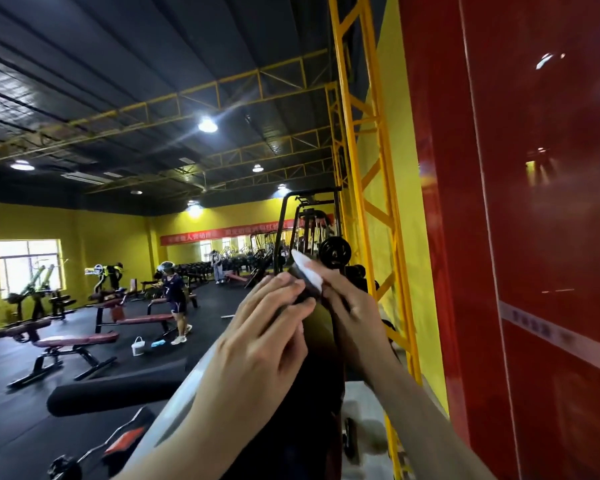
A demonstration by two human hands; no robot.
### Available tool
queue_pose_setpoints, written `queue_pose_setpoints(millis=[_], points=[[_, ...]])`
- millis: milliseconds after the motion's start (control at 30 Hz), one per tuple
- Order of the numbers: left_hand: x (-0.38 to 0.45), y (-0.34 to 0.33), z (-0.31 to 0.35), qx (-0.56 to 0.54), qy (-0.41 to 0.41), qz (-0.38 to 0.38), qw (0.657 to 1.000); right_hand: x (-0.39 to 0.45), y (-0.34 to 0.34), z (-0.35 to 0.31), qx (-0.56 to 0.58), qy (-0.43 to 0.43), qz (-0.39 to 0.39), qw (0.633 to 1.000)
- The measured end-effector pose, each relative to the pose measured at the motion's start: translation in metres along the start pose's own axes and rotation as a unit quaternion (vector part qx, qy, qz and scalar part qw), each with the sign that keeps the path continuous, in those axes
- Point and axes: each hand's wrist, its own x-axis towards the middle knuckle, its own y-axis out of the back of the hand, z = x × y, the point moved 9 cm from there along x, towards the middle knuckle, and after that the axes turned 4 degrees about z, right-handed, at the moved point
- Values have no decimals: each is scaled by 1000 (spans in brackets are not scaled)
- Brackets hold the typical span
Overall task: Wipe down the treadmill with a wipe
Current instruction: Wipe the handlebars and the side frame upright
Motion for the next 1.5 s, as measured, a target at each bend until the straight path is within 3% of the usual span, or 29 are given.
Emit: queue_pose_setpoints(millis=[100,333,600,733,833,1000,1133,1200,1267,1400,1500], points=[[5,1,-1,2,20,1,1000,-21,-3,-26,74,54,-5,996],[14,-1,14,108,26,-17,994,64,9,62,-68,33,-21,997],[17,-4,26,162,44,8,986,162,-4,194,-56,-121,-65,989],[18,-8,27,175,61,12,983,182,-8,228,-38,-176,-71,981],[17,-10,27,179,67,11,981,171,-6,208,-12,-150,-65,987],[16,-9,30,178,88,32,979,83,4,93,32,28,-57,997],[18,-2,31,184,122,34,975,13,1,-3,94,148,-88,981],[18,2,30,186,141,35,972,1,1,-20,101,188,-99,972],[17,4,31,184,151,24,971,19,6,4,66,155,-77,983],[9,10,29,178,177,-15,968,71,19,83,-21,-3,-40,999],[-6,25,18,156,233,-17,960,67,19,70,13,-8,-32,999]])
